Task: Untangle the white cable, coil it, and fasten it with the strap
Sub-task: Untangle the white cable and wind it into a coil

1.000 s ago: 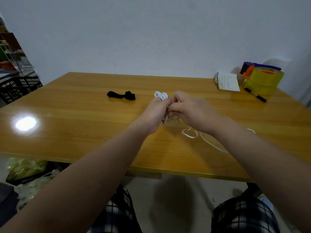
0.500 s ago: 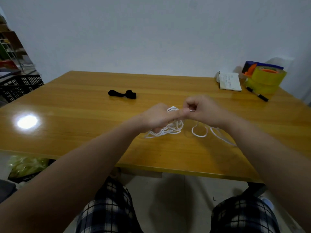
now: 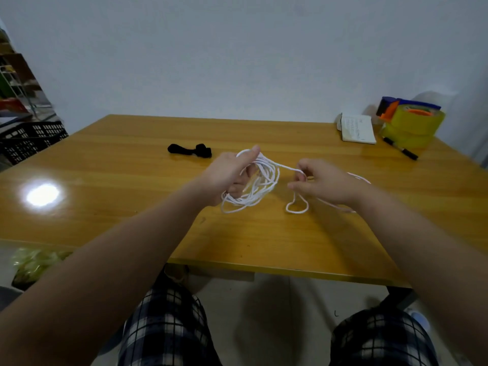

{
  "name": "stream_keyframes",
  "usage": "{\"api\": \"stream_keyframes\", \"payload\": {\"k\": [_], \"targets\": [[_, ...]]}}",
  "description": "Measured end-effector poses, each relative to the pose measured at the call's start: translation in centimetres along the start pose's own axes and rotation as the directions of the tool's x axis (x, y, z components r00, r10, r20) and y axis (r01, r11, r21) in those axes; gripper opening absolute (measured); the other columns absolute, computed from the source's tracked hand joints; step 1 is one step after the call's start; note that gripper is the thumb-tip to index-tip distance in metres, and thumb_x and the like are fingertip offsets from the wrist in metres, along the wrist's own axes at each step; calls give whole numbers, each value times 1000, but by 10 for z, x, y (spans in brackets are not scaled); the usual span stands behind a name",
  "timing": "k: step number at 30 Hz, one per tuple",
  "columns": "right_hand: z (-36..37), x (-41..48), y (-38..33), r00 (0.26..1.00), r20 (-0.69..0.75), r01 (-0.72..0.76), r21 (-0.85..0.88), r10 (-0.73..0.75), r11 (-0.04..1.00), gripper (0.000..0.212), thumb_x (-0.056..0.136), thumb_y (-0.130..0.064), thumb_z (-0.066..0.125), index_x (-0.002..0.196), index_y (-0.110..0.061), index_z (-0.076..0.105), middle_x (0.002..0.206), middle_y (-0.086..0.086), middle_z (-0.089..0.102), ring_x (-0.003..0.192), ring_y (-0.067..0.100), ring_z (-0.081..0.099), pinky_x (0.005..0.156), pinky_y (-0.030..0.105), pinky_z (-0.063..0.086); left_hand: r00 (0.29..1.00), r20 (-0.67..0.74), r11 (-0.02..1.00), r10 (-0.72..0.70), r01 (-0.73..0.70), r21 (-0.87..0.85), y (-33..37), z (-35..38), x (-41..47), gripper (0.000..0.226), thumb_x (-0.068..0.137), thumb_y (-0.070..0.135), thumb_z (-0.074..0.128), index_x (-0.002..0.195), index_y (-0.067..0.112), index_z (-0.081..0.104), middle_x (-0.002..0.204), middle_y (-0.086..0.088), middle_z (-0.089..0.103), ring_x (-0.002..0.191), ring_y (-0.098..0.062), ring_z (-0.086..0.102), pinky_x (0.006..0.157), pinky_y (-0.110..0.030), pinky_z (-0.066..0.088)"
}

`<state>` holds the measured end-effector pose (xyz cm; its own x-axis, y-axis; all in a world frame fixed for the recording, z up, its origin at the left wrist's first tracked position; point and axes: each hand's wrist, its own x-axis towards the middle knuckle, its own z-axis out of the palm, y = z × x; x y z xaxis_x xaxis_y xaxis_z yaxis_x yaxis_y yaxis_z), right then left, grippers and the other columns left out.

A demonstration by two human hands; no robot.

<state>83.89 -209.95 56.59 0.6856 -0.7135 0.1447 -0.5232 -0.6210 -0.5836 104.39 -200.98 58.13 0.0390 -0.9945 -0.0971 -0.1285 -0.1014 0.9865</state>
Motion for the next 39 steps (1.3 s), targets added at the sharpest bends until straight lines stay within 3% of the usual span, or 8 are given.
{"api": "stream_keyframes", "payload": {"k": [6,11,19,24,26,33,36,39], "targets": [[-2,5,6,960,-264,-133,-139,92,981,34,93,-48,40,89,-15,48,71,3,57,71,25,54,64,39,39,968,251,963,-22,88,-256,9,17,-8,46,94,50,38,62,16,36,39,8,25,27,-5,19,40,-24,12],[4,2,11,973,-132,-220,-265,191,939,38,90,-49,40,66,-20,46,67,2,53,72,28,53,60,36,36,995,55,873,78,-42,-485,17,25,-2,44,97,44,42,63,17,35,39,8,23,27,-5,21,35,-19,16],[23,-18,4,998,-14,64,-104,-65,993,31,93,-46,44,120,-31,42,97,-9,57,86,17,56,76,36,43,960,-274,602,-60,-185,-777,21,17,19,41,97,41,47,66,17,38,47,3,49,32,-6,36,34,-17,28],[22,-14,13,962,-263,60,-82,-80,995,40,92,-44,42,81,-13,64,84,7,60,83,22,55,75,35,40,946,-321,528,-40,-253,-811,26,17,16,39,99,38,42,94,0,48,89,-18,71,89,-26,71,72,-27,59],[21,-14,11,935,-336,92,-79,-114,993,43,88,-43,43,72,-11,66,78,8,61,76,21,56,70,30,38,936,-349,523,-52,-272,-808,26,10,17,44,100,37,40,101,-6,49,107,-22,67,110,-31,63,89,-33,54],[21,-21,-20,897,-414,301,308,-158,902,25,95,-22,46,92,-13,70,102,-10,67,104,-6,59,89,14,44,891,-436,677,-126,-244,-694,6,-5,22,59,99,33,44,141,-5,29,137,-20,51,123,-26,55,83,-38,51],[16,-23,-34,940,-335,248,530,-69,811,45,90,-30,52,61,3,60,59,0,63,64,15,60,64,24,47,890,-434,687,-139,-230,-690,2,-5,22,58,100,32,43,143,-3,28,138,-18,52,123,-25,55,80,-37,52],[19,-17,-38,966,-252,75,468,51,881,45,90,-38,54,76,5,55,50,-2,46,48,14,42,50,27,36,906,-407,673,-116,-229,-703,5,3,21,55,101,30,41,143,-2,28,137,-20,52,123,-26,55,84,-38,51]]}}
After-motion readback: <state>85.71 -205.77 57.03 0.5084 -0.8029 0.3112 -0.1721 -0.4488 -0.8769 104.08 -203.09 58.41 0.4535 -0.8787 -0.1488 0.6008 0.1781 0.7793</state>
